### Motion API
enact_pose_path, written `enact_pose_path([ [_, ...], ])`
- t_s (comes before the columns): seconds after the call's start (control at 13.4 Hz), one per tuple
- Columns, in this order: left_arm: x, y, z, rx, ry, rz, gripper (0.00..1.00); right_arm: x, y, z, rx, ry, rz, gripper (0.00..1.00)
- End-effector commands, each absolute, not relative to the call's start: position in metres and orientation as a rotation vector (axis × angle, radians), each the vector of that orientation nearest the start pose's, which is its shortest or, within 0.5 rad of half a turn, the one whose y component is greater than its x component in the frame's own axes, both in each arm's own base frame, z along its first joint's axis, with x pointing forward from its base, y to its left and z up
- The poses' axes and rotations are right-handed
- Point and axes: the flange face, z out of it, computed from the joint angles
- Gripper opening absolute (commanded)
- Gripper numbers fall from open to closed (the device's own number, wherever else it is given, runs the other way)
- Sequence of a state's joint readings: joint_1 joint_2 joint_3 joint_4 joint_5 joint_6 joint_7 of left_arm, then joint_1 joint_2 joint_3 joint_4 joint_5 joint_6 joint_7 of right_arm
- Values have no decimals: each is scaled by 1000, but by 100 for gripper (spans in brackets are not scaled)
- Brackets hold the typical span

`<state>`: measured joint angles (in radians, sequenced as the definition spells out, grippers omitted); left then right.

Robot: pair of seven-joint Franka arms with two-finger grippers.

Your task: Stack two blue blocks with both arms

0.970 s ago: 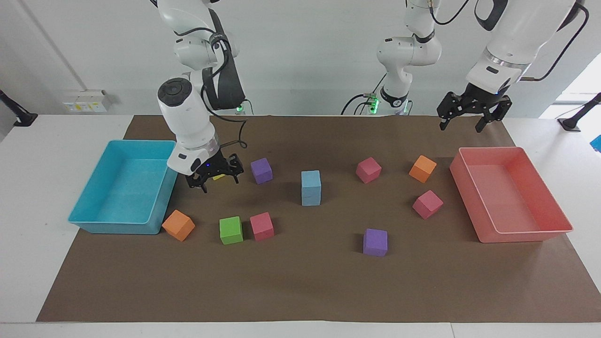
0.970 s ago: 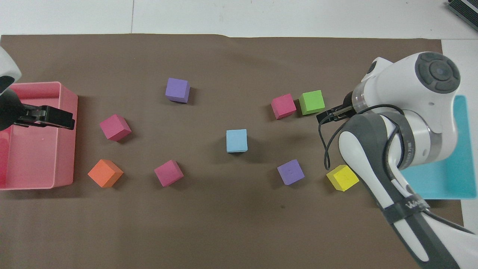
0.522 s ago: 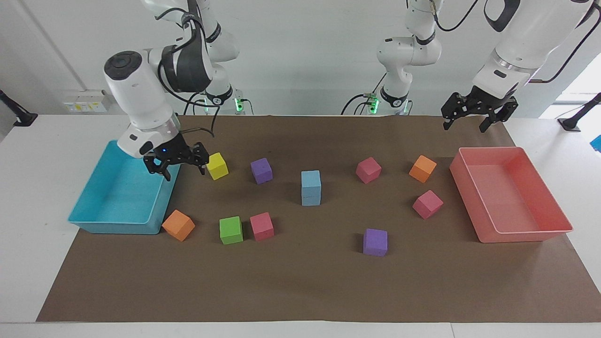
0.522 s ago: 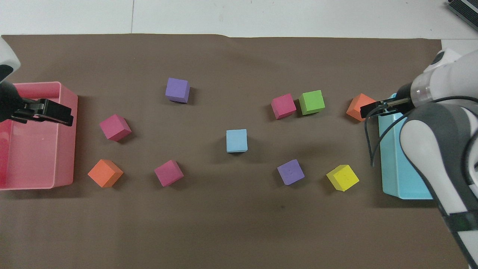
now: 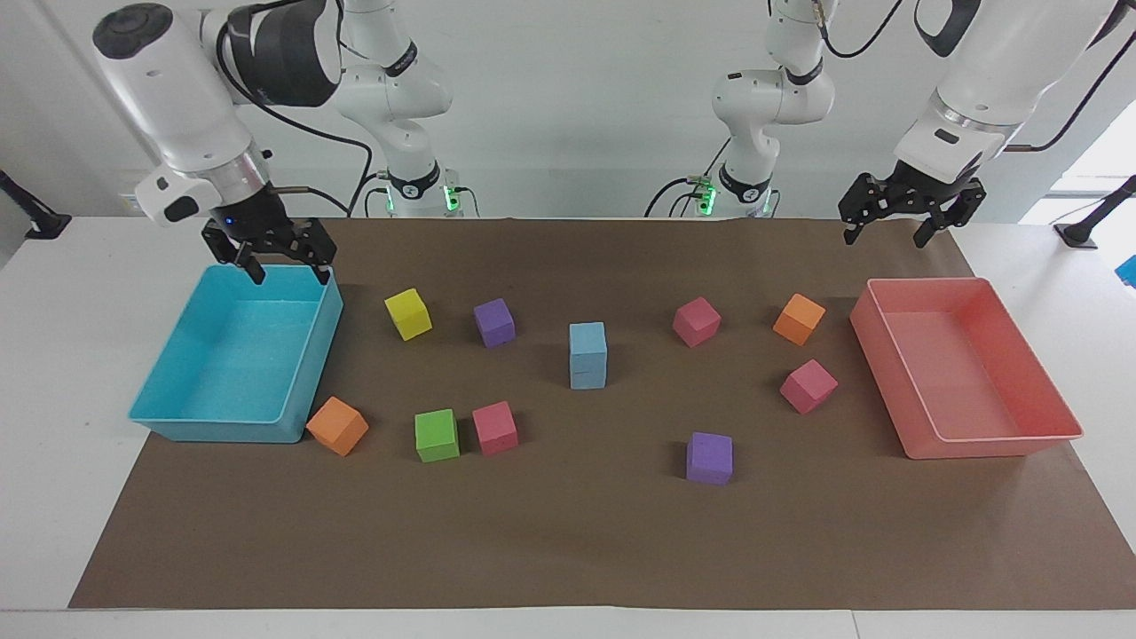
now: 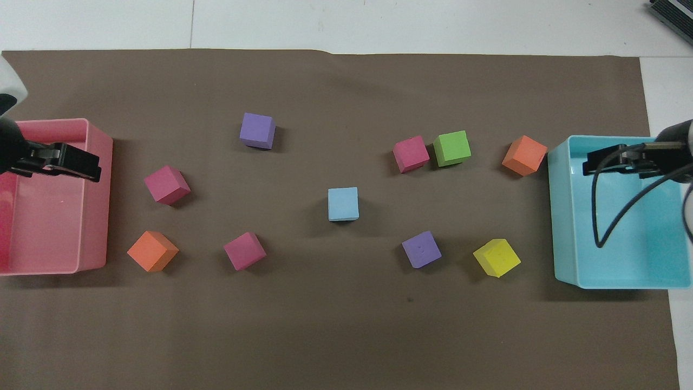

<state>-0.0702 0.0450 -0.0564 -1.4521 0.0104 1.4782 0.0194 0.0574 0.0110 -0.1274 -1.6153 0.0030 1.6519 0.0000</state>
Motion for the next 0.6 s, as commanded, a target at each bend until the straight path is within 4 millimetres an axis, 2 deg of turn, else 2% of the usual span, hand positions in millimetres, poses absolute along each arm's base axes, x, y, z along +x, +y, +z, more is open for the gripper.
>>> enact_pose_path([
  [0.0, 557, -65, 651, -3107, 356, 28, 100, 556, -40, 631, -3180, 136, 16, 100],
  [0.15, 550, -63, 648, -3105, 374, 53, 100, 542, -28, 642, -3186, 101, -4, 100],
  [0.3, 545, -63, 644, -3107, 341, 62, 100, 540, -30, 640, -3178, 102, -6, 100],
  [0.52, 545, -63, 643, -3111, 331, 60, 100, 531, -27, 649, -3175, 97, 47, 100],
])
